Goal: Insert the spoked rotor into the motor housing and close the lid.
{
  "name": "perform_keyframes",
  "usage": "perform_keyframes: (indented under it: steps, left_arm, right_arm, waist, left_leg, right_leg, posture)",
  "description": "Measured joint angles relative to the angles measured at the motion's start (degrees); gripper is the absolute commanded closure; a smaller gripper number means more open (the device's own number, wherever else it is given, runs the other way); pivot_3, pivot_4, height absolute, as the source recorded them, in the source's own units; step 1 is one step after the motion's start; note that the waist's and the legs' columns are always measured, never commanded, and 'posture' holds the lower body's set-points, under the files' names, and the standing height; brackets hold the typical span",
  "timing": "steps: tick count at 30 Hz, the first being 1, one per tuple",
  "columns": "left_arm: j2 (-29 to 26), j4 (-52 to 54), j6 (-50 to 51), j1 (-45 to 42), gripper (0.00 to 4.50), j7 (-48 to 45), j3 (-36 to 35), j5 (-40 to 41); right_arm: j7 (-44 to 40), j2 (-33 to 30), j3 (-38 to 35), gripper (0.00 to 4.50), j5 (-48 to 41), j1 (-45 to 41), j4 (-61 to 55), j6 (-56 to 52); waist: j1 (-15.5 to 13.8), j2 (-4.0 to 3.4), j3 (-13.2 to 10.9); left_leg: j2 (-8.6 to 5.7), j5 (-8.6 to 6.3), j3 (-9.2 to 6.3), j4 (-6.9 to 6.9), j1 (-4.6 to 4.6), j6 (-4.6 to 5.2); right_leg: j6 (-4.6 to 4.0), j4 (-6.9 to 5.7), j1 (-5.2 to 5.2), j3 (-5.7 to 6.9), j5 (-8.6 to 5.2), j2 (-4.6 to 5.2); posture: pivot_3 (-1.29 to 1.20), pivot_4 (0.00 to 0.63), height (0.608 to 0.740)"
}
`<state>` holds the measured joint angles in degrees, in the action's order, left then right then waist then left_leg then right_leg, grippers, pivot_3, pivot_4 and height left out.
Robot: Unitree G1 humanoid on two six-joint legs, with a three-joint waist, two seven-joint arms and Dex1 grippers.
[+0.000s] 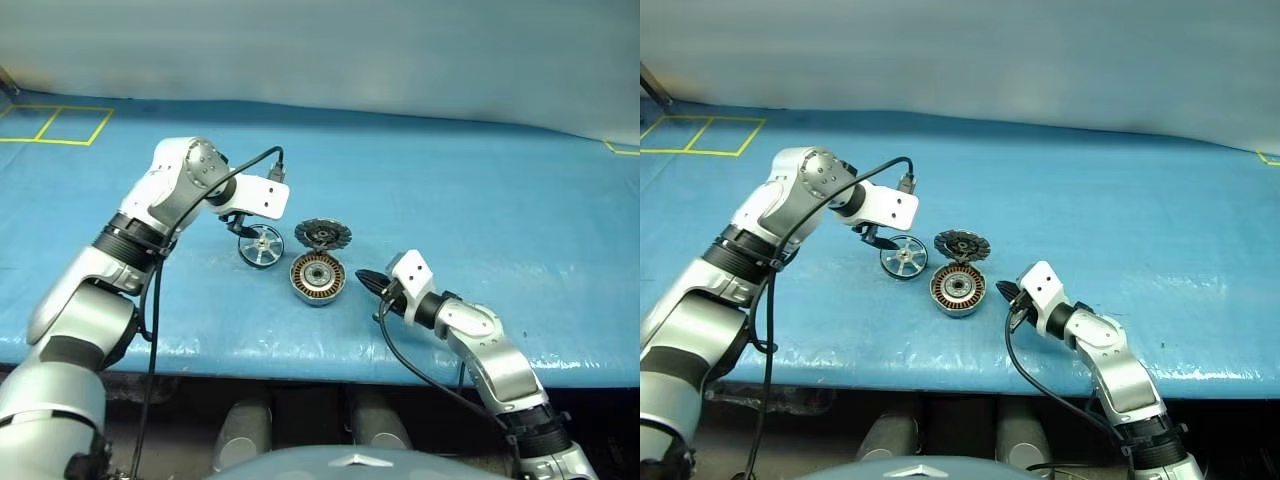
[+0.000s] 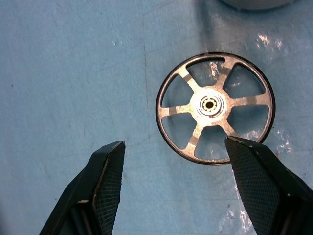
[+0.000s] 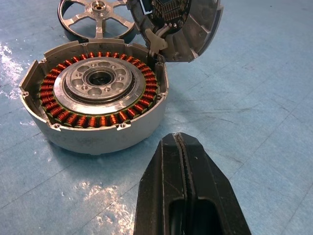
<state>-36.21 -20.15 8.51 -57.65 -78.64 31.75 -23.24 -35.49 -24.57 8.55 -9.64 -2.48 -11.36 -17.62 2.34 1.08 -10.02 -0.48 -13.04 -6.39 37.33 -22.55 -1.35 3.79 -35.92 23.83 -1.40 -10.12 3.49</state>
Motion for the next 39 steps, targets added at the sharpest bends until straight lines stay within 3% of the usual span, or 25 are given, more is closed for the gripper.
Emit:
perform_keyframes:
  steps: [16, 39]
  left_arm:
    - [-2.5, -0.9, -1.2, 2.5, 0.96, -0.1, 0.9, -3.8]
    - [-1.1, -3.7, -2.8, 6.9, 0.96, 4.0, 0.5, -4.8]
  right_arm:
    - [0.6, 0.0, 0.0, 4.50, 0.5, 0.6, -0.1, -0.2]
    - [0.8, 0.1, 0.0, 4.50, 2.4, 0.4, -0.1, -0.2]
  waist:
    - [-0.1, -0.02, 0.0]
    - [-0.2, -0.02, 0.0]
  left_leg:
    - [0.01, 0.00, -0.01, -0.05, -0.01, 0.00]
    - [0.01, 0.00, -0.01, -0.04, 0.00, 0.00]
  right_leg:
    - [-0.02, -0.01, 0.04, 0.00, -0.01, -0.02]
    - [-0.02, -0.02, 0.03, 0.00, -0.01, -0.02]
  posture:
    - [0.00, 0.150, 0.740]
    - [0.00, 0.150, 0.740]
